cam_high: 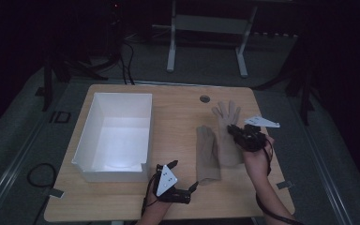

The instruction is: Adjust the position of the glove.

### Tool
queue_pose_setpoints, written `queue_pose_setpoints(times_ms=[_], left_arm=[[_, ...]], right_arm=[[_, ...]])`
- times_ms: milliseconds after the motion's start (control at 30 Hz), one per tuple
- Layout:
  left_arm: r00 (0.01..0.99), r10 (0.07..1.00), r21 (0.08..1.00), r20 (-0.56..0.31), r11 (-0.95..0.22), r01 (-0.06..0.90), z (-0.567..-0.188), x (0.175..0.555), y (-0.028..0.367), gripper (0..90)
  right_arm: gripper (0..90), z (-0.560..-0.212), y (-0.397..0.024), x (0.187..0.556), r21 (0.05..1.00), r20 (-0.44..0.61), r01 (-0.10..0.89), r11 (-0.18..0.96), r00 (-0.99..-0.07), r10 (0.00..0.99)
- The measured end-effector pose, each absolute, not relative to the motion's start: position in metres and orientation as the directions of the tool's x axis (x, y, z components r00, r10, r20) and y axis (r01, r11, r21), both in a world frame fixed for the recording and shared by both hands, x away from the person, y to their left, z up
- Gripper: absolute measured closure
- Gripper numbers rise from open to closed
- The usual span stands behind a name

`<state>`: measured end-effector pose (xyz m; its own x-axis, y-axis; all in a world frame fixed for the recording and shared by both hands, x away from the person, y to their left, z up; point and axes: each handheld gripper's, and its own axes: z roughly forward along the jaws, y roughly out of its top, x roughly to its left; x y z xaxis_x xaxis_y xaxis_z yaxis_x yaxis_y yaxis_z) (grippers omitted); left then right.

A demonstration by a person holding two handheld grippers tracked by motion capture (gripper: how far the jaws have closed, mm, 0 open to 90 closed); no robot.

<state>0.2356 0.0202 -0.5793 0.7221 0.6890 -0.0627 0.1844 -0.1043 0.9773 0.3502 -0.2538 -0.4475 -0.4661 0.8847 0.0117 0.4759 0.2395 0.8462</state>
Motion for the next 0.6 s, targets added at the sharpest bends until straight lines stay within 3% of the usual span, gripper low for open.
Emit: queue_pose_setpoints(times_ms=[267, 600], left_arm=[[0.722, 0.69, 0.977, -0.059, -0.109, 0.184, -0.579, 0.235, 0.02, 0.1], [0.729, 0.682, 0.977, -0.061, -0.109, 0.183, -0.579, 0.235, 0.02, 0.1]], right_arm=[[83.4, -0.456, -0.219, 0.352, 0.843, 0.021, 0.481, 0.242, -0.478, 0.878], [83.3, -0.497, -0.201, 0.355, 0.793, 0.015, 0.554, 0.253, -0.433, 0.901]])
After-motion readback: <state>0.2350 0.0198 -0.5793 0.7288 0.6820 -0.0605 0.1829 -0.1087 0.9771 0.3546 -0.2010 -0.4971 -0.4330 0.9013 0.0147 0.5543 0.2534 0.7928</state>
